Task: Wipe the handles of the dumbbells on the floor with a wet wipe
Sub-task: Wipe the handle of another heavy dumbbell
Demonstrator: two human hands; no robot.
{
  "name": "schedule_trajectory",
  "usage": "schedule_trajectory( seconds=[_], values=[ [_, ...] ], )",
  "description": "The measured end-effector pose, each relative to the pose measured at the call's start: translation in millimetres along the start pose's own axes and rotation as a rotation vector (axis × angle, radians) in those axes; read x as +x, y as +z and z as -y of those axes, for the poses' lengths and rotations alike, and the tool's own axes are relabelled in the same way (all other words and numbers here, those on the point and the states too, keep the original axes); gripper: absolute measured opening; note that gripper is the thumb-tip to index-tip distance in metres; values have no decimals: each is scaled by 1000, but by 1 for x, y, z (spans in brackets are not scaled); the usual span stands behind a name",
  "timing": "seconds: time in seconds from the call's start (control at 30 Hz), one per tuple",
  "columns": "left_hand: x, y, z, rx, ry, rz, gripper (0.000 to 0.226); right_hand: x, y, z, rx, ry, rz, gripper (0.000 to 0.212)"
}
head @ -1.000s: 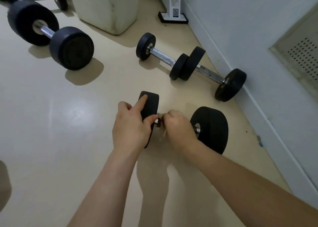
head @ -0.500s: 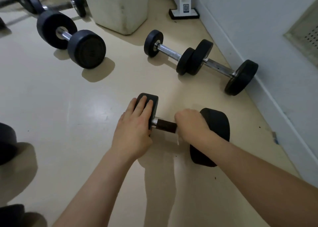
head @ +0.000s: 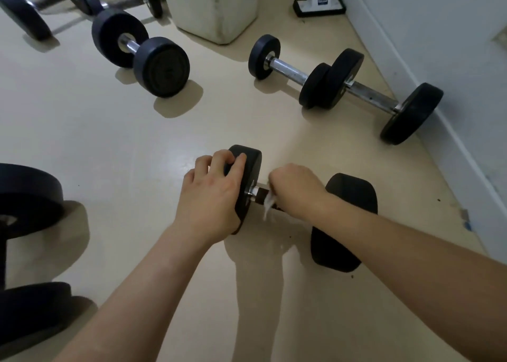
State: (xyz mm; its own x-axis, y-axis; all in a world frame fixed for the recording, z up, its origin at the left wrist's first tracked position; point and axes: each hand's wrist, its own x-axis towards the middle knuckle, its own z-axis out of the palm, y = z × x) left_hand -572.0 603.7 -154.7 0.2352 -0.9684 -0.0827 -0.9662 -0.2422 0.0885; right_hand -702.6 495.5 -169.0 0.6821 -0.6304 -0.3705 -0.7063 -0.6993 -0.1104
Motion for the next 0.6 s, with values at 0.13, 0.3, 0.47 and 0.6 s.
schedule_trajectory(
  seconds=[0.13,0.3,0.47,0.6],
  values=[
    [-18,7,-3,53,-27,0,107,-15,3,-14,-43,46,67,17],
    [-27,-2,-17,135,65,-82,81,0,3,-20,441,8,36,20],
    [-14,26,-73,-67,327,9,50,-24,-3,-33,318,-94,146,36],
    [-14,49,-69,-94,238,83,51,-42,-9,-54,39,-56,-212,44]
  ],
)
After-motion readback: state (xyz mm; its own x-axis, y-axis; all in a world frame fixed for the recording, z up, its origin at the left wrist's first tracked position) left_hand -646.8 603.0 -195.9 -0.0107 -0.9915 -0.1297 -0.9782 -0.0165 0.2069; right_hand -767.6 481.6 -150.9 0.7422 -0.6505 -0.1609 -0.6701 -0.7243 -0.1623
